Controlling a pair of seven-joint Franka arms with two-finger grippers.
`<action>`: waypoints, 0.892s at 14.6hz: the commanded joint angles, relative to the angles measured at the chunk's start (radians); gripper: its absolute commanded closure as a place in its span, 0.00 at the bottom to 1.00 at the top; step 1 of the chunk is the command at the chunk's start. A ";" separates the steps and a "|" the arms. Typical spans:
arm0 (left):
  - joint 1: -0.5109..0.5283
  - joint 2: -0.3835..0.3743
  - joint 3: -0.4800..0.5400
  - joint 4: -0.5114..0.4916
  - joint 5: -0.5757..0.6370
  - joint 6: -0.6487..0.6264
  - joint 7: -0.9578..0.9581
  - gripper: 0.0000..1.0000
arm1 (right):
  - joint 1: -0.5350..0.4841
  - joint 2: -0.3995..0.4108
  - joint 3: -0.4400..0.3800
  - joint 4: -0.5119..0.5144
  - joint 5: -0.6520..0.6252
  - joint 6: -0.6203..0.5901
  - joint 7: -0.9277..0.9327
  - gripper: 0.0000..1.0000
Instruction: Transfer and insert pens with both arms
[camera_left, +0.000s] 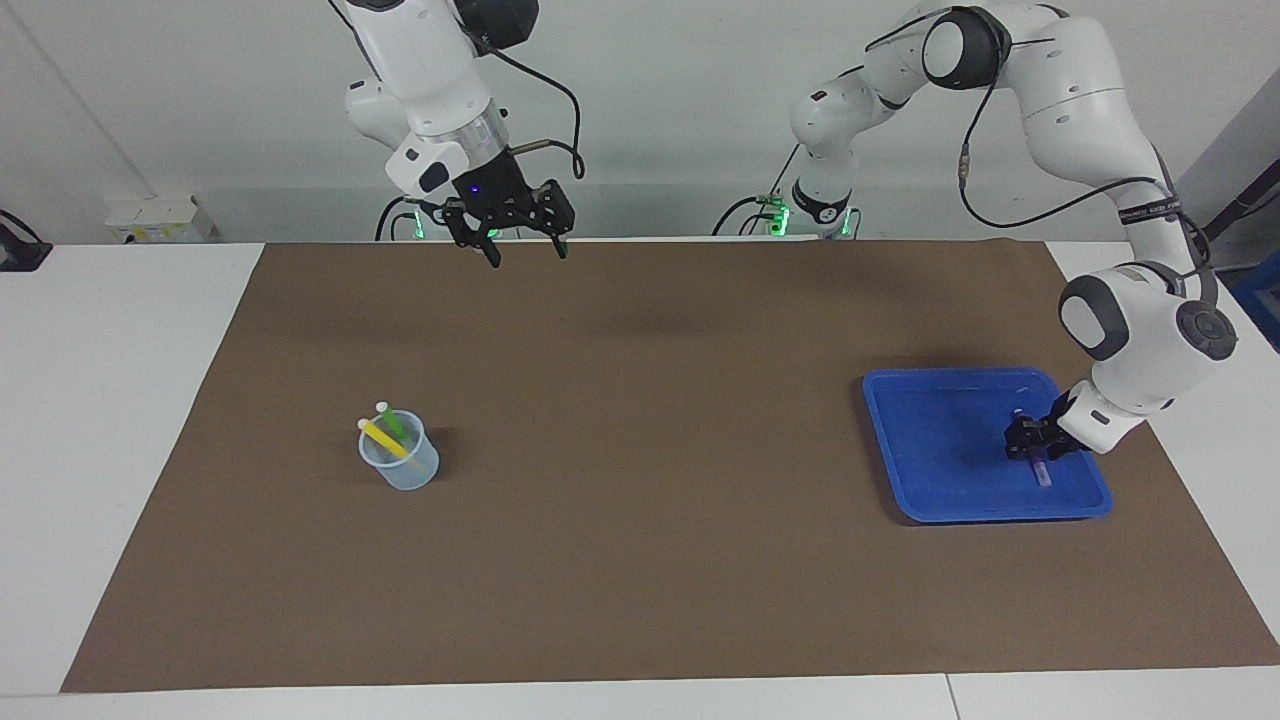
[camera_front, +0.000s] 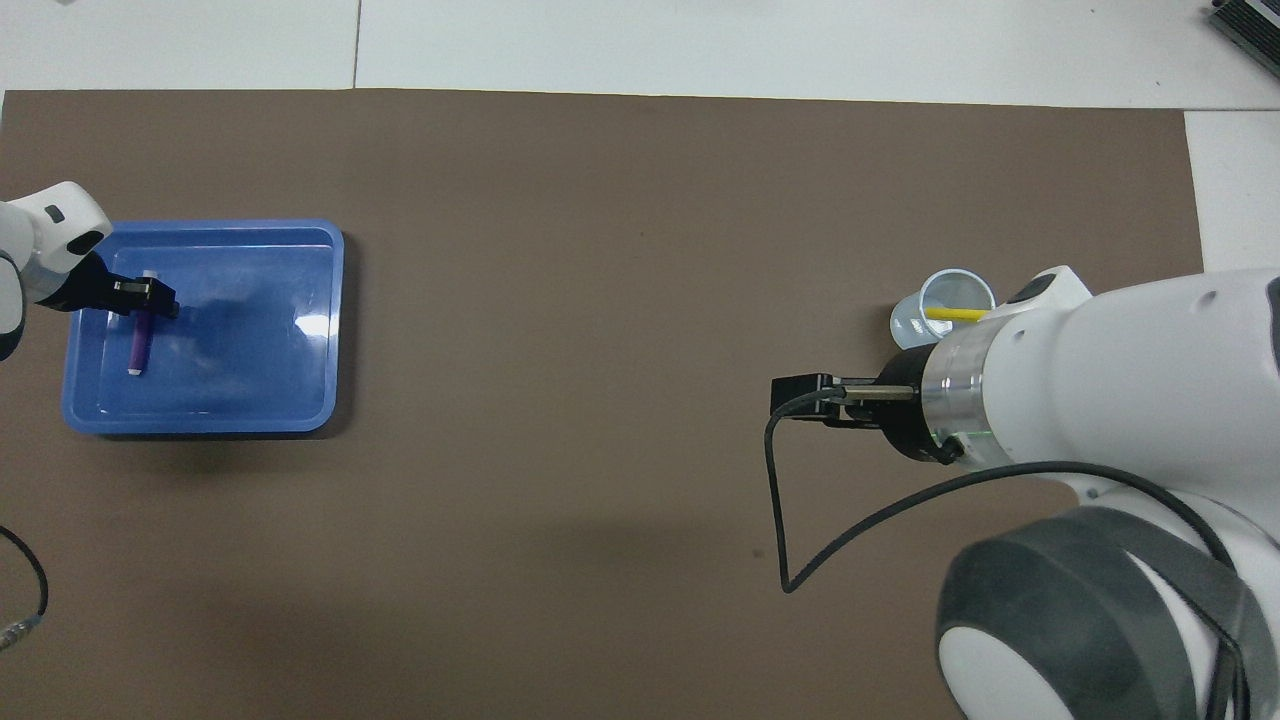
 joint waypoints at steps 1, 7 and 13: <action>0.014 -0.008 -0.006 -0.012 0.016 0.000 0.012 0.40 | 0.009 -0.014 0.001 -0.020 0.024 0.016 0.006 0.00; 0.025 -0.009 -0.008 -0.001 0.016 -0.049 0.022 0.37 | 0.011 -0.012 0.001 -0.021 0.024 0.023 0.008 0.00; 0.025 -0.009 -0.006 -0.001 0.016 -0.050 0.022 0.66 | 0.012 -0.012 0.001 -0.020 0.024 0.025 0.008 0.00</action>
